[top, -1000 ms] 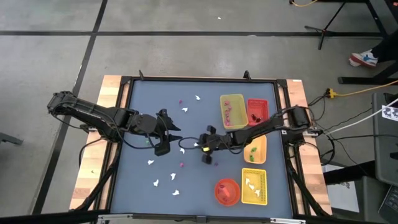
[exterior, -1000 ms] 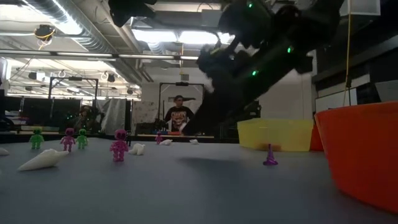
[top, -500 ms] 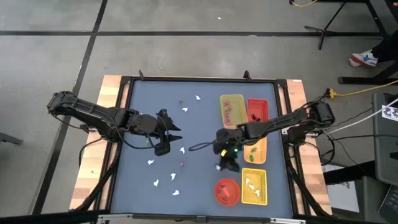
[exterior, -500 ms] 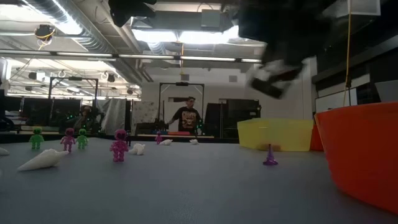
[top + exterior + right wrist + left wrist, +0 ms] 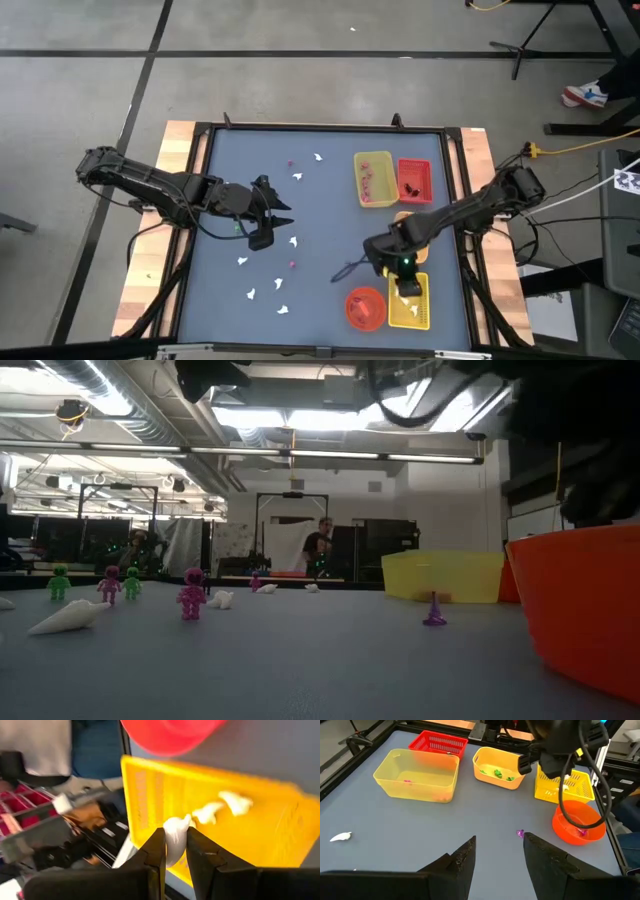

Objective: Sort Halloween decoration
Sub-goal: Put the white ghost toy into the yellow box

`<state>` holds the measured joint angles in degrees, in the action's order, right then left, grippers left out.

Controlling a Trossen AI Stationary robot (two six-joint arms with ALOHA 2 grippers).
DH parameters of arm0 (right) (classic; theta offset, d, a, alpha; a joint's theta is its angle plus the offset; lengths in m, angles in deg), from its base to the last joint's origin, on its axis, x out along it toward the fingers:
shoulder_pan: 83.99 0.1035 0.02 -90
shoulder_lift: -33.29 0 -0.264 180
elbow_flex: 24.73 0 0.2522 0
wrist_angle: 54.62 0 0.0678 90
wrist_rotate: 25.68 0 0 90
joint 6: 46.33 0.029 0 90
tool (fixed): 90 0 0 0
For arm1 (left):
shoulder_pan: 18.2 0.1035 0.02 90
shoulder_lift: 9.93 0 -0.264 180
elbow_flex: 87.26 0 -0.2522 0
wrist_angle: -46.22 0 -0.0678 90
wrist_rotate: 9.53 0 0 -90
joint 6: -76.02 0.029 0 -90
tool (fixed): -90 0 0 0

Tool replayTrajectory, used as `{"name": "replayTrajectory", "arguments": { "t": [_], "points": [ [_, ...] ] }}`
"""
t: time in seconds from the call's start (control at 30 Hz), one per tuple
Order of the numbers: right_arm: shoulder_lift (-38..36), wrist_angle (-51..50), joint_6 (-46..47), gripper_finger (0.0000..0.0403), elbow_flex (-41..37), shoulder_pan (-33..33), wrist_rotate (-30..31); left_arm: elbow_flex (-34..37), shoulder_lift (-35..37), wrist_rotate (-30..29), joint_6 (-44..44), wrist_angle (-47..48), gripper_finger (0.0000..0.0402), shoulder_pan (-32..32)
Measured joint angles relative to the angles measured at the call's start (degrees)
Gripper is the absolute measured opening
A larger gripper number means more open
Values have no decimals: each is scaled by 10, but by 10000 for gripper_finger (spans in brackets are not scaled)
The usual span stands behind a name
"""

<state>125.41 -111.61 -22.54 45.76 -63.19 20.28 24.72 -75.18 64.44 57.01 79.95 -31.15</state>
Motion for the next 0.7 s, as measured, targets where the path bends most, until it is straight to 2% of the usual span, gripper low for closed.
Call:
{"name": "replayTrajectory", "arguments": {
  "t": [0.4, 0.7],
  "points": [
    [0, -7, 0, 63, 0, 64, 21, 0, 0, 0, 0, 0, 149, 0],
    [0, -17, 0, 164, 0, 66, 43, 0, 0, 0, 0, 0, 149, 0]
  ]
}}
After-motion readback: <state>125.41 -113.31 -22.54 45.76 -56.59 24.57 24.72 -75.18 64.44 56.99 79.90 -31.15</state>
